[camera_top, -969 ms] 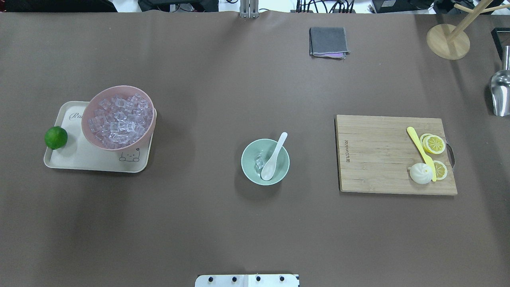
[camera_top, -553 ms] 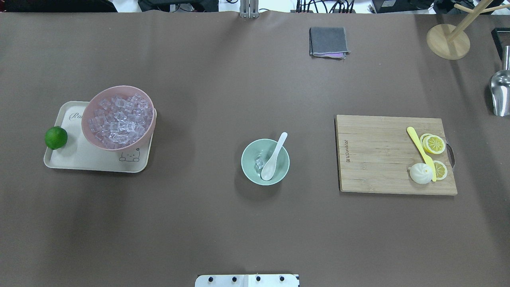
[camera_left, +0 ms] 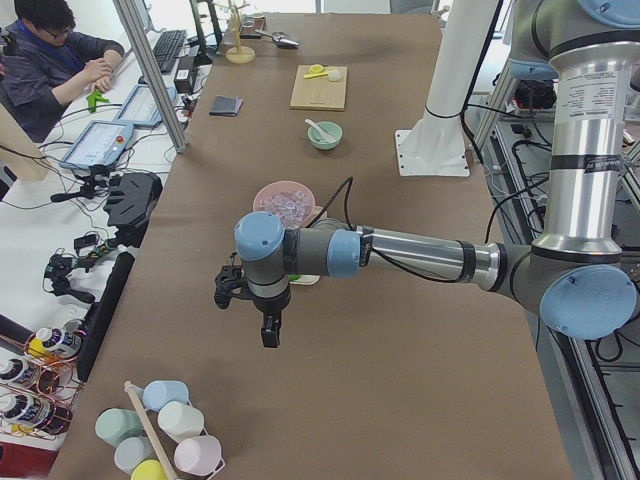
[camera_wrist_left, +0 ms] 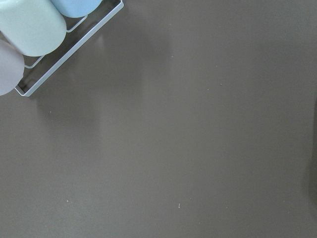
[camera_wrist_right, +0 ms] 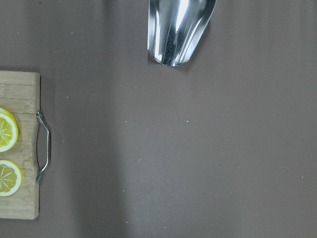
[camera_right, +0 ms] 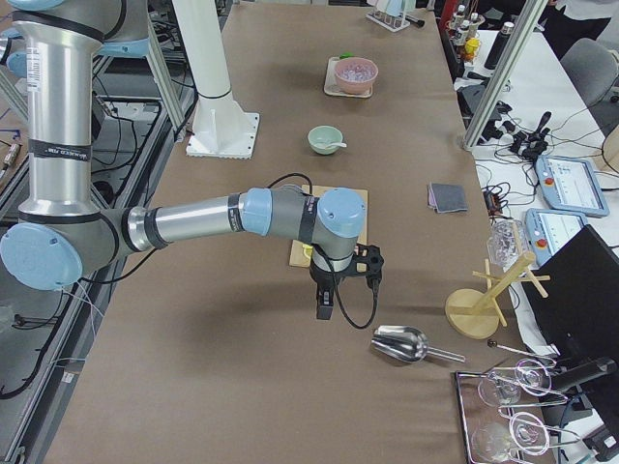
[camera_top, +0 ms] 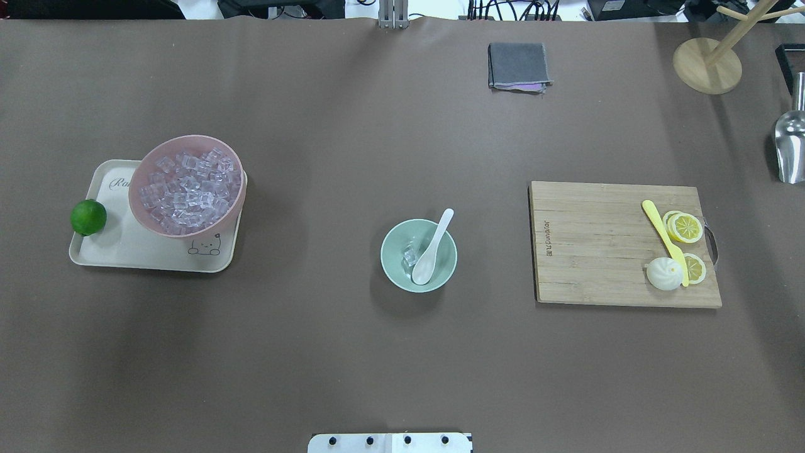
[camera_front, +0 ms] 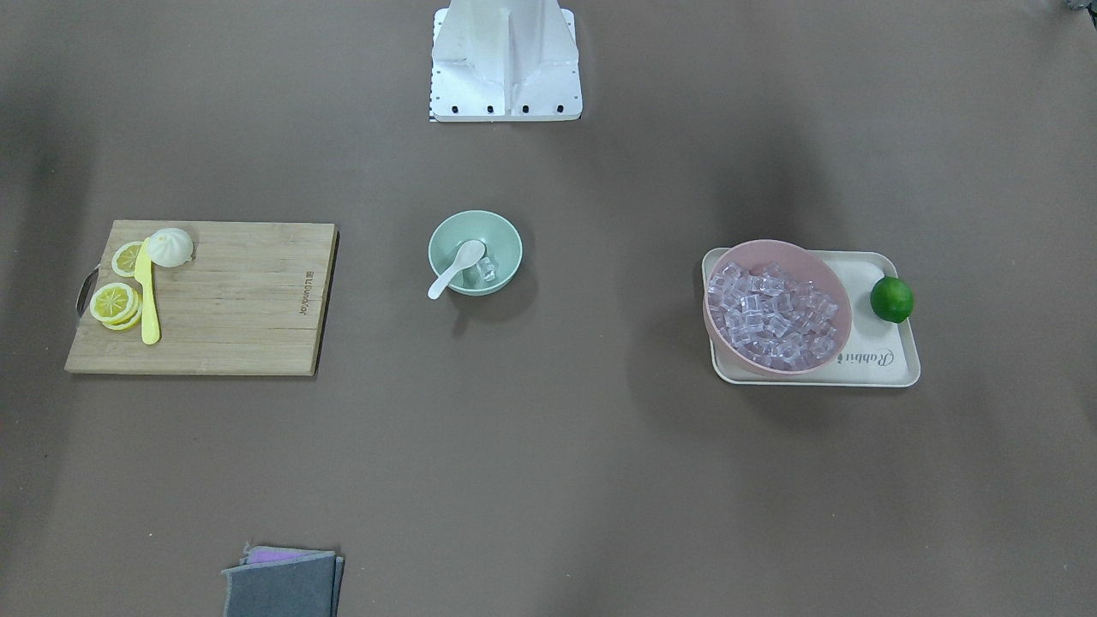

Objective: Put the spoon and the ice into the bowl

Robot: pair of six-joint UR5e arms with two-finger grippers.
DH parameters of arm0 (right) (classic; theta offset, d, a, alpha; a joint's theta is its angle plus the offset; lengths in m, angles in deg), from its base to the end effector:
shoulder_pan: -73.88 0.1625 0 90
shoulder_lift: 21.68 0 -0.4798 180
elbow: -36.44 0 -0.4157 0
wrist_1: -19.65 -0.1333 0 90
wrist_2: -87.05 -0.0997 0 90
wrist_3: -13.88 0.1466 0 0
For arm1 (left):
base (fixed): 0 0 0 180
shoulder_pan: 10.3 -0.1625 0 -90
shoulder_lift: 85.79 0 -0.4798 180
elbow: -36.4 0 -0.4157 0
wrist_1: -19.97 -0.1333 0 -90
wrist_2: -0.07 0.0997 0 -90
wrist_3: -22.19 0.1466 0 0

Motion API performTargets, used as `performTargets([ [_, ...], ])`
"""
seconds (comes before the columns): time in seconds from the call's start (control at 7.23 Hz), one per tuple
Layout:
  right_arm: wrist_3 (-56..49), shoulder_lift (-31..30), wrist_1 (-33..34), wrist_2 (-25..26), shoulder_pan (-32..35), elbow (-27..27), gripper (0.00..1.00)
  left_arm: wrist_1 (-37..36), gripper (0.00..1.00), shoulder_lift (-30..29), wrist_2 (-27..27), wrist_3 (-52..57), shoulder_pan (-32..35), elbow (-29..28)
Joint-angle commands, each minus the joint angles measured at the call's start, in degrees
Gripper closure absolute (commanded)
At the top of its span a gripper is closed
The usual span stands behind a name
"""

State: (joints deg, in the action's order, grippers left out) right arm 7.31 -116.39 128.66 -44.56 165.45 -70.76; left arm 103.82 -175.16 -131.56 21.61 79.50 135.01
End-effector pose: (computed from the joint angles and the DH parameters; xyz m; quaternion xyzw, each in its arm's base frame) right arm 0.0483 -0.4519 0.6710 -0.0279 -0.3575 -0.0205 0.9333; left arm -0.0341 -0.5097 0.6909 0.0125 0.3554 0.0026 0.9346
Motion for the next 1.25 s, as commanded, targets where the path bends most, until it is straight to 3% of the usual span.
performTargets([
  [0.0, -0.28, 0.4, 0.14, 0.04, -2.35, -0.21, 0.0, -0.01, 0.02, 0.15, 0.24, 0.04, 0.02, 0.44],
  [1.11, -0.28, 0.58, 0.06, -0.66, -4.29, -1.0, 0.0, -0.01, 0.02, 0.68, 0.41, -0.04, 0.02, 0.36],
])
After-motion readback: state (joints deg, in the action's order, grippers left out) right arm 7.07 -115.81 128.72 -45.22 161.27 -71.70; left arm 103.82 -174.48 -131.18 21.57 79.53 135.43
